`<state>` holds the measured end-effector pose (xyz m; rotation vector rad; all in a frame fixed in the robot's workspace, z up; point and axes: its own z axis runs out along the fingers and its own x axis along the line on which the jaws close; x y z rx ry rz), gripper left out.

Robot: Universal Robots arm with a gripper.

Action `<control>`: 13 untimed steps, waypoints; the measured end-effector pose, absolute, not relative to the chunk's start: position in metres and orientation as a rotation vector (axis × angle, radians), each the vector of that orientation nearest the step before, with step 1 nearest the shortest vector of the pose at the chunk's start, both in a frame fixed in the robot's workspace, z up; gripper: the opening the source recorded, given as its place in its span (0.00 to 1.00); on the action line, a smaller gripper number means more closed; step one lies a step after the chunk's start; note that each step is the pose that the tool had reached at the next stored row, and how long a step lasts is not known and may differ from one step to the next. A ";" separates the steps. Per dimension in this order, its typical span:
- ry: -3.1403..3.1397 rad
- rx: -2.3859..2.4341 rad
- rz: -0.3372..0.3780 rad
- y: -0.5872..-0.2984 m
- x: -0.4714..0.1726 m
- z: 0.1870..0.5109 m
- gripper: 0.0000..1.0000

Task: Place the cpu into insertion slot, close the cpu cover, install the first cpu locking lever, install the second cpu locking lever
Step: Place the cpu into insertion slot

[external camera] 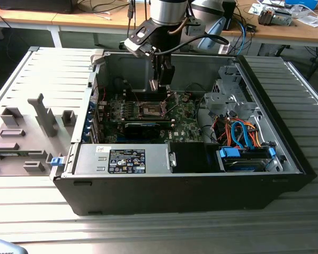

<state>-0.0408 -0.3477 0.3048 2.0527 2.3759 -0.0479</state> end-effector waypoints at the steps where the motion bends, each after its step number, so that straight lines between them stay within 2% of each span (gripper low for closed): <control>1: 2.373 2.056 -0.048 -0.348 -0.041 0.305 0.55; 13: 2.347 2.086 -0.048 -0.348 -0.041 0.304 0.55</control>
